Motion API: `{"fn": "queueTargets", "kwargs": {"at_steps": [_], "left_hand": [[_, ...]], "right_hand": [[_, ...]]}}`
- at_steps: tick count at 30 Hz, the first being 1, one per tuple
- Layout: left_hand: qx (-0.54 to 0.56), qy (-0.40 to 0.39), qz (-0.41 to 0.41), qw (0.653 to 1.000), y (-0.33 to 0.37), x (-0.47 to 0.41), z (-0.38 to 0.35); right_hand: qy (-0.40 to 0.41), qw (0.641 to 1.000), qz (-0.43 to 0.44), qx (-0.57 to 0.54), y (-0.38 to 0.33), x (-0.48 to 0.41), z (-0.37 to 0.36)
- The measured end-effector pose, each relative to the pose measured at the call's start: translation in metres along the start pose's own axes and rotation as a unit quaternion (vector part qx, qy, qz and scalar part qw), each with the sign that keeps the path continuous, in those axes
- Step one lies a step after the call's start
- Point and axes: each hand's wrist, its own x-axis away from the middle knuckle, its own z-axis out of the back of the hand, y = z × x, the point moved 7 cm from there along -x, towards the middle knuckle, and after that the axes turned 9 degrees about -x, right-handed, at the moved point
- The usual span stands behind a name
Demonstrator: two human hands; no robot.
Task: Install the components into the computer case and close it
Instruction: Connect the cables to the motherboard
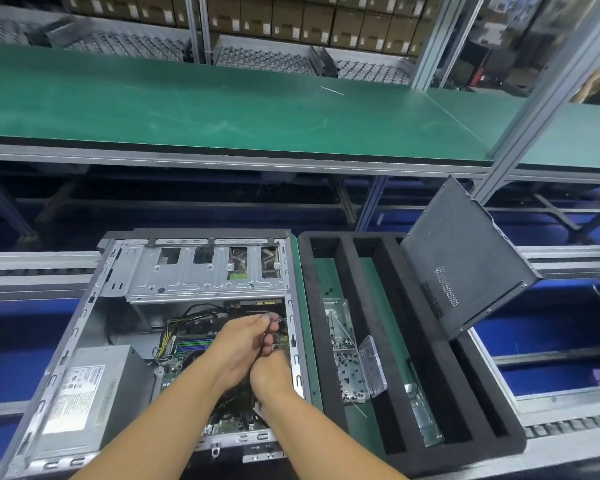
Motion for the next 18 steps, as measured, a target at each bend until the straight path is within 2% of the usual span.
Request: {"fn": "queueTargets", "kwargs": {"at_steps": [7,13,18], "left_hand": [[0.047,0.037,0.063,0.996,-0.004,-0.015,0.0],[0.082,0.066,0.058,0.993,-0.006,-0.022,0.001],[0.082,0.14,0.023,0.986,-0.003,-0.022,0.006]], "right_hand": [[0.002,1.0,-0.01,-0.008,0.003,-0.005,-0.002],[0.033,0.998,-0.003,-0.045,0.005,-0.008,-0.002],[0.031,0.997,-0.006,-0.07,0.006,-0.009,-0.003]]}}
